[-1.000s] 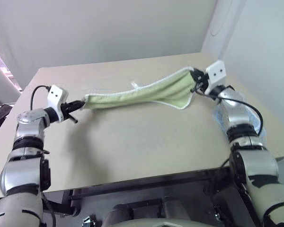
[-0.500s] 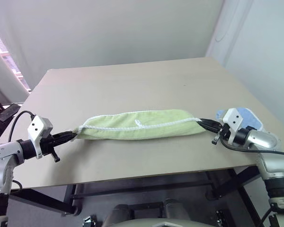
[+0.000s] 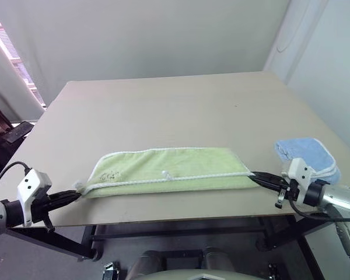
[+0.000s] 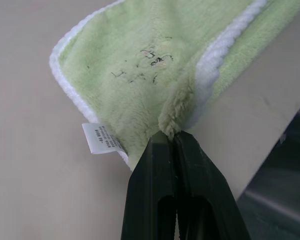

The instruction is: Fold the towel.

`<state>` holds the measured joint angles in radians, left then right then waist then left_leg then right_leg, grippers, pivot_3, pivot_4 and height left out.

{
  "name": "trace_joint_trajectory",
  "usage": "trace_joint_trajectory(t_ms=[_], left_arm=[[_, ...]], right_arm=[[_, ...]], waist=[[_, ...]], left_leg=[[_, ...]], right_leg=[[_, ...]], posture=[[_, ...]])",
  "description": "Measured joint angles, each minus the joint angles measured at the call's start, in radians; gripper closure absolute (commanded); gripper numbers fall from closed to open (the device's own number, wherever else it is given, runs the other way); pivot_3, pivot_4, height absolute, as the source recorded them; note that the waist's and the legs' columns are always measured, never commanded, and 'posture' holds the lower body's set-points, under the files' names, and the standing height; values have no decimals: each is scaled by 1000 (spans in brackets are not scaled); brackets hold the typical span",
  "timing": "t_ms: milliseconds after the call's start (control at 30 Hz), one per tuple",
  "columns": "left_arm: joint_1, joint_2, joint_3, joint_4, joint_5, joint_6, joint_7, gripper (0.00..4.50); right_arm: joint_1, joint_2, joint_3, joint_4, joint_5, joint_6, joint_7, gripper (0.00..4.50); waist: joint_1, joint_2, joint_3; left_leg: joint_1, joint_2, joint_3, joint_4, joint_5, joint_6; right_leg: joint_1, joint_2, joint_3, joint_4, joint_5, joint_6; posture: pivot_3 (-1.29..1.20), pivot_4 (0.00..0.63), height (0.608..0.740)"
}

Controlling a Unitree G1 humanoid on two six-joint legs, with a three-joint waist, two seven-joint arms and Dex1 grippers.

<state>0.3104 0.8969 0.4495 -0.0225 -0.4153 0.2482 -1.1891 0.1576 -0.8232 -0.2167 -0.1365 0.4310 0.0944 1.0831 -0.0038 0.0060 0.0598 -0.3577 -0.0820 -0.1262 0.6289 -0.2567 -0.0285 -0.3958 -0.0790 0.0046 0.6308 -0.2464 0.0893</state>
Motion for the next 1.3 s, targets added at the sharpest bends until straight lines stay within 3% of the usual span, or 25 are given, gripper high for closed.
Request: trace_joint_trajectory(t_ms=[233, 400, 600, 833, 1067, 1300], left_arm=[[-7, 0, 0, 7, 3, -1, 6, 4476], [-46, 3, 0, 32, -1, 2, 13, 4476], [-175, 2, -64, 132, 15, 1, 20, 4476], [-433, -34, -179, 362, 68, -30, 43, 4476], [-633, -106, -282, 599, 147, -87, 66, 4476], [-728, -156, -319, 740, 190, -143, 87, 4476]], right_arm=[[33, -72, -16, -46, 58, 86, 103, 4500], [-63, -49, 29, -2, 48, 143, 69, 4500], [-230, 42, 111, 137, -35, 165, -41, 4500], [-398, 135, 165, 324, -124, 125, -122, 4500], [-483, 184, 203, 476, -192, 83, -145, 4500], [-522, 227, 212, 544, -220, 83, -159, 4500]], waist=[[-6, 1, 1], [-8, 1, 1], [2, 0, 1], [19, 0, 1], [16, -1, 0], [14, -1, 0]], left_leg=[[-4, 6, 3, 0, -1, 1], [-4, 8, 9, -1, -3, 2], [-2, 8, 10, -2, -4, 4], [-1, 8, 11, -1, -5, 5], [1, 7, 13, 1, -5, 5], [1, 7, 13, 1, -5, 5]], right_leg=[[0, 0, -8, -10, 0, 0], [-2, -3, -8, -10, 0, 0], [-2, -2, -8, -9, 2, 0], [-6, 0, -8, -2, 6, -4], [-4, 2, -6, 0, 8, -2], [-5, 2, -6, 0, 9, 0]], posture=[[0, 0, 740], [0, 0, 740], [0, 0, 740], [0, 0, 740], [0, 0, 740], [0, 0, 740]])
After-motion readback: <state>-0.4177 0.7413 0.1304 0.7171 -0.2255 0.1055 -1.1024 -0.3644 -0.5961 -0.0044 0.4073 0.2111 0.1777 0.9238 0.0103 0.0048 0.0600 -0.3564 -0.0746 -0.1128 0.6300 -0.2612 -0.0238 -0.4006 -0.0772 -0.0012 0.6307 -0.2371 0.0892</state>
